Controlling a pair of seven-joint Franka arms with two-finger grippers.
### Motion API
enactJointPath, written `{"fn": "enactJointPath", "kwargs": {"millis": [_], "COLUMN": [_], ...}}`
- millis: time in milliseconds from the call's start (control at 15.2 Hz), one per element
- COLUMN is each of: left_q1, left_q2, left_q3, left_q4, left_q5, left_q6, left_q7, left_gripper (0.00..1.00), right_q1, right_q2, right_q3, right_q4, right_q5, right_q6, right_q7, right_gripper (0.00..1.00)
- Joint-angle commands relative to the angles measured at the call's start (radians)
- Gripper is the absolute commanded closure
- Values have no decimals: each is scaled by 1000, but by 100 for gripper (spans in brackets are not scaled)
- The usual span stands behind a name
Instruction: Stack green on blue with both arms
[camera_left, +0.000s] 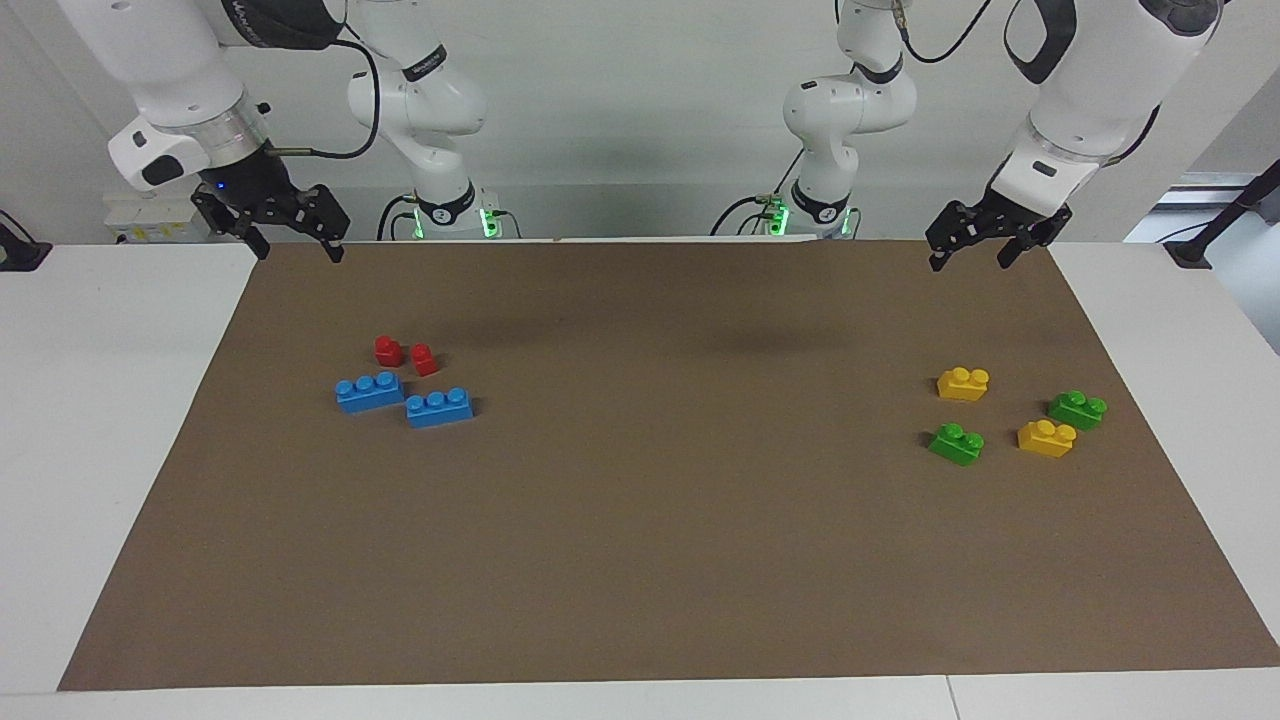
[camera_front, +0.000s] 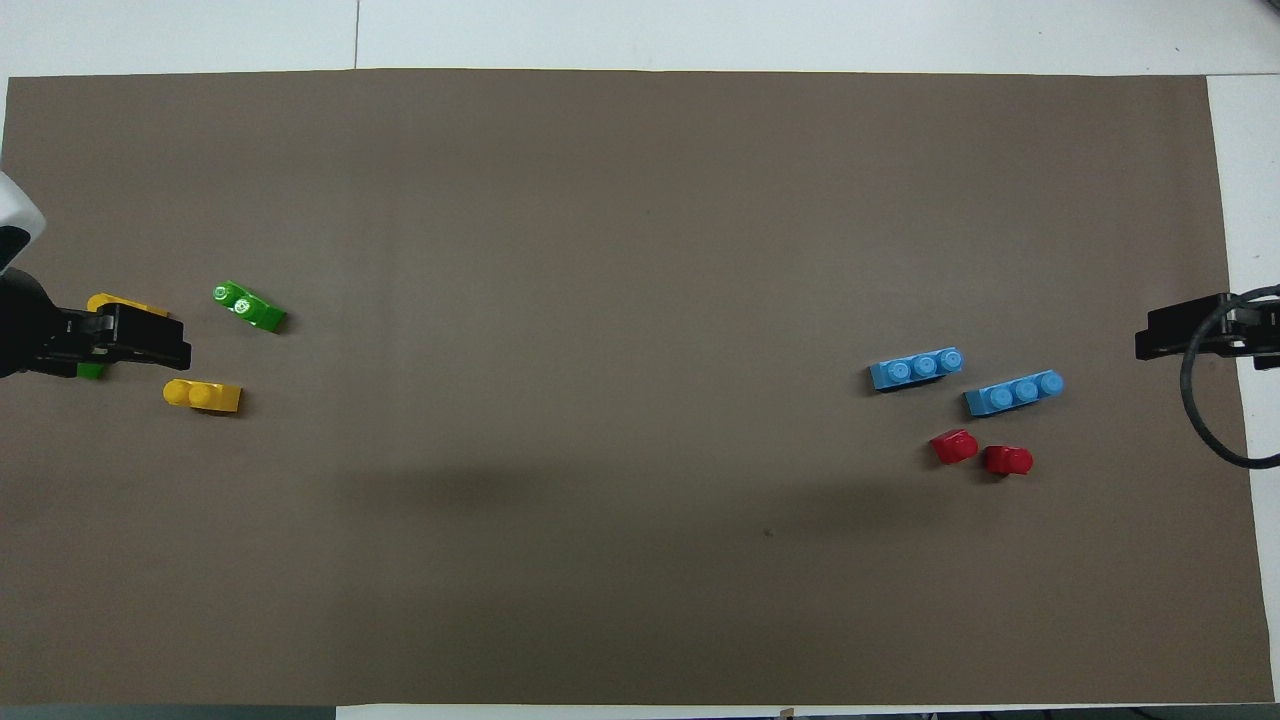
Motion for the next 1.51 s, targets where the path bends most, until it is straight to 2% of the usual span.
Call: {"fn": "enactJointPath", "kwargs": {"millis": [0, 263, 461, 658, 921, 1250, 1447], "left_q1": [9, 9, 25, 25, 47, 53, 64], "left_q2": [-22, -35, -38, -63, -103, -80, -31], "left_q3": [1, 1, 1, 1, 1, 1, 1], "left_q4": [-9, -12, -22, -78, -173, -228, -230], "left_q5": [-12, -12, -12, -12, -12, -12, -12], "left_q6": [-17, -18, -7, 45, 132, 227, 266], "left_q7": [10, 8, -65, -174, -255, -465, -583], "left_gripper": [0, 0, 0, 0, 0, 0, 0], "right_q1": [-4, -9, -10, -15, -32, -50, -50], "right_q2": [23, 79, 123, 160, 206, 214, 223], "right_q3": [7, 7, 5, 5, 4, 4, 5], "right_q4": [-8, -6, -3, -6, -35, -167, -222], "right_q5": [-21, -1, 80, 163, 272, 375, 387], "right_q6": [57, 108, 114, 133, 189, 297, 343], "right_q7": [72, 235, 526, 835, 1084, 1141, 1114], "right_gripper": [2, 8, 9, 9, 9, 9, 8]}}
